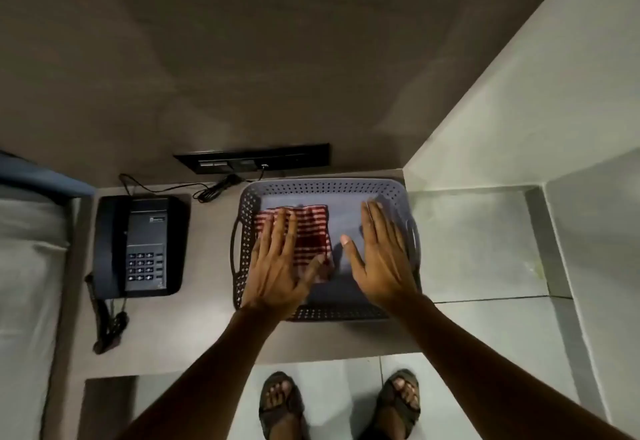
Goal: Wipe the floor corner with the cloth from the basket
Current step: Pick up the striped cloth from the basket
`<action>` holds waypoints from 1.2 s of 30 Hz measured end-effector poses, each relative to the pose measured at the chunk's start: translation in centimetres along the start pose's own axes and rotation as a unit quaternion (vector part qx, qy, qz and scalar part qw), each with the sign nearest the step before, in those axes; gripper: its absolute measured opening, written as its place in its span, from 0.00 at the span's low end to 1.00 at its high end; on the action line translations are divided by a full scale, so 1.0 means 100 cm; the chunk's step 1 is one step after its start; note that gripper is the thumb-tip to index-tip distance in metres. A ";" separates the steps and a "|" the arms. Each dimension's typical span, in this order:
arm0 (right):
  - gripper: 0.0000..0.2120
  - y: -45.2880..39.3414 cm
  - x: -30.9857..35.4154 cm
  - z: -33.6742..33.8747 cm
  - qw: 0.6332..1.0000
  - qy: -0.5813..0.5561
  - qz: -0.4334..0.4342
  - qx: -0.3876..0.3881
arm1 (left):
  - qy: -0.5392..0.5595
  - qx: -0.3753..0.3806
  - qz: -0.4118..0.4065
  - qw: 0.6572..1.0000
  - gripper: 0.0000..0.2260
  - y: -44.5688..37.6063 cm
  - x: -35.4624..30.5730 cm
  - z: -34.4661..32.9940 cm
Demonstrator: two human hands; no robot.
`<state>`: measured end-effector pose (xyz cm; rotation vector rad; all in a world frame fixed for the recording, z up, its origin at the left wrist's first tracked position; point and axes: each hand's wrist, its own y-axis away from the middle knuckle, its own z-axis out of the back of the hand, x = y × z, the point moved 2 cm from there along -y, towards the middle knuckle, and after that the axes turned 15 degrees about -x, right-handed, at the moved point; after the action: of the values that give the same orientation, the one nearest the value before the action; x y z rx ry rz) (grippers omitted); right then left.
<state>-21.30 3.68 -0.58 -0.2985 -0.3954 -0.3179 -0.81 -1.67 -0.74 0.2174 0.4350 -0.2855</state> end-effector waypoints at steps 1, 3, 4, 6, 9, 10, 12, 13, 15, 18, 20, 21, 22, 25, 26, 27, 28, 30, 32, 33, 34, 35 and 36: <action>0.35 -0.001 -0.002 -0.010 1.000 -0.012 0.003 -0.007 | -0.007 -0.003 -0.014 1.000 0.44 -0.008 0.002 -0.008; 0.32 -0.004 -0.008 -0.027 0.999 -0.033 0.030 -0.026 | -0.018 -0.011 -0.028 0.999 0.44 -0.025 0.007 -0.024; 0.31 -0.003 -0.008 -0.035 0.998 -0.026 0.045 -0.037 | -0.017 -0.017 -0.037 0.999 0.44 -0.034 0.010 -0.031; 0.31 0.000 -0.015 -0.052 0.998 -0.018 0.049 -0.020 | -0.033 -0.022 -0.047 0.998 0.45 -0.042 0.015 -0.047; 0.33 -0.003 -0.021 -0.066 0.998 0.035 0.041 0.017 | -0.066 -0.030 -0.074 0.995 0.48 -0.042 0.024 -0.067; 0.34 -0.003 -0.022 -0.068 0.997 0.055 0.047 0.034 | -0.063 -0.034 -0.079 0.994 0.49 -0.040 0.025 -0.070; 0.35 -0.002 -0.023 -0.074 0.994 0.075 0.059 0.045 | -0.053 -0.045 -0.087 0.994 0.49 -0.038 0.029 -0.075; 0.35 0.000 -0.026 -0.077 0.994 0.077 0.060 0.041 | -0.055 -0.052 -0.093 0.993 0.47 -0.038 0.030 -0.076; 0.35 0.003 -0.029 -0.083 0.995 0.071 0.050 0.042 | -0.069 -0.053 -0.096 0.992 0.43 -0.036 0.032 -0.076; 0.33 0.005 -0.032 -0.089 0.996 0.069 0.051 0.027 | -0.077 -0.047 -0.090 0.992 0.37 -0.037 0.032 -0.077; 0.32 0.005 -0.032 -0.090 0.996 0.064 0.054 0.020 | -0.081 -0.039 -0.093 0.992 0.34 -0.038 0.034 -0.076; 0.32 0.006 -0.033 -0.089 0.997 0.059 0.055 0.018 | -0.077 -0.033 -0.092 0.992 0.33 -0.038 0.034 -0.075; 0.32 0.006 -0.032 -0.088 0.997 0.056 0.056 0.020 | -0.067 -0.028 -0.090 0.993 0.32 -0.038 0.034 -0.074; 0.31 0.003 -0.026 -0.081 0.996 0.059 0.058 0.032 | -0.001 -0.033 -0.063 0.998 0.32 -0.039 0.031 -0.068; 0.31 0.001 -0.023 -0.076 0.996 0.056 0.054 0.033 | 0.038 -0.039 -0.036 0.998 0.33 -0.040 0.027 -0.064; 0.31 -0.001 -0.020 -0.070 0.997 0.046 0.050 0.028 | 0.089 -0.044 0.009 0.995 0.34 -0.041 0.023 -0.058; 0.31 -0.002 -0.018 -0.065 0.998 0.032 0.045 0.018 | 0.146 -0.052 0.063 0.986 0.37 -0.042 0.017 -0.052; 0.28 -0.003 -0.014 -0.054 0.998 0.018 0.055 -0.028 | 0.230 -0.068 0.135 0.961 0.43 -0.042 0.006 -0.037; 0.26 0.001 -0.009 -0.042 0.991 0.004 0.073 -0.110 | 0.263 -0.075 0.135 0.952 0.39 -0.039 -0.010 -0.022; 0.24 0.004 -0.007 -0.035 0.988 -0.016 0.065 -0.141 | 0.270 -0.072 0.126 0.952 0.37 -0.037 -0.019 -0.015; 0.23 0.005 -0.006 -0.026 0.985 -0.043 0.053 -0.159 | 0.273 -0.070 0.115 0.952 0.34 -0.036 -0.031 -0.008; 0.22 0.006 -0.005 -0.016 0.982 -0.077 0.040 -0.165 | 0.273 -0.072 0.103 0.954 0.32 -0.035 -0.042 -0.001; 0.23 0.007 -0.007 -0.004 0.979 -0.121 0.016 -0.162 | 0.273 -0.072 0.090 0.955 0.30 -0.033 -0.057 0.006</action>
<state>-21.56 4.35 -1.35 -0.6657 -0.5795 -0.3150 -6.53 -3.63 1.80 0.1904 0.9753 -0.0082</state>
